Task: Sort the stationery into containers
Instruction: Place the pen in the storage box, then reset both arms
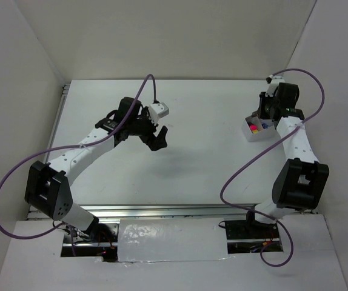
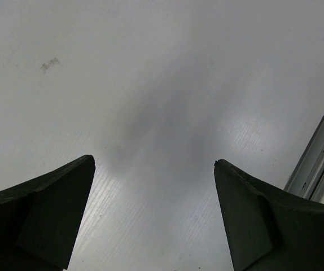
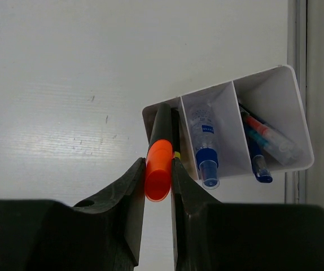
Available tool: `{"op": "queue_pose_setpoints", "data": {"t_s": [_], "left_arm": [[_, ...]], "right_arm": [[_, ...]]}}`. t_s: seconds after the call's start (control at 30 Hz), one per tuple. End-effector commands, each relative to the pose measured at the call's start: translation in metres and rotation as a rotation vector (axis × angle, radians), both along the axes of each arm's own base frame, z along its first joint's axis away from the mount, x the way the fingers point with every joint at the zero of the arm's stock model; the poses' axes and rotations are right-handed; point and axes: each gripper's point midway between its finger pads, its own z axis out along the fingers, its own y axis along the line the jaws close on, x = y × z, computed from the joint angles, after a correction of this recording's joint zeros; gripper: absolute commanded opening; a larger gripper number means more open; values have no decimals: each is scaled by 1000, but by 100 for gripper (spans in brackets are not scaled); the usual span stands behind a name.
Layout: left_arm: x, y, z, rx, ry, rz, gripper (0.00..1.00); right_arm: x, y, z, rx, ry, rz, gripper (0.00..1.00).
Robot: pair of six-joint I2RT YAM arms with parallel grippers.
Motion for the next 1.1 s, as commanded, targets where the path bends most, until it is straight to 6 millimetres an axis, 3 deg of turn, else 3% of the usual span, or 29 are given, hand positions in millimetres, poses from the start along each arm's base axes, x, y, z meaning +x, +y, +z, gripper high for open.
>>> {"op": "queue_pose_setpoints", "data": {"t_s": [0.0,0.37,0.43,0.47,0.6,0.7,0.8,0.87,0.93,1.07], "left_arm": [[4,-7,13,-27,-19,-8,99],[5,-5,12,-17,-25,-4,99],[6,-5,12,-15,-24,-3,99],[6,-5,12,-13,-26,0,99],[7,-4,11,-17,-16,8,99],[8,-3,12,-27,-7,21,99],[13,2,18,-51,-7,52,99],[20,10,24,-89,22,103,99],[32,25,30,-106,36,165,99],[45,58,39,-166,106,303,99]], "right_arm": [[6,-9,2,-38,-12,-10,0],[9,-11,-15,-41,37,-2,1],[9,-10,-16,-38,43,-1,8],[10,-10,-16,-33,45,-2,19],[11,-8,-17,-19,54,5,45],[12,-7,-13,-9,50,2,57],[12,0,3,14,17,20,63],[10,6,27,32,-34,41,63],[2,25,63,79,-117,112,64],[-19,61,106,143,-225,262,71]]}}
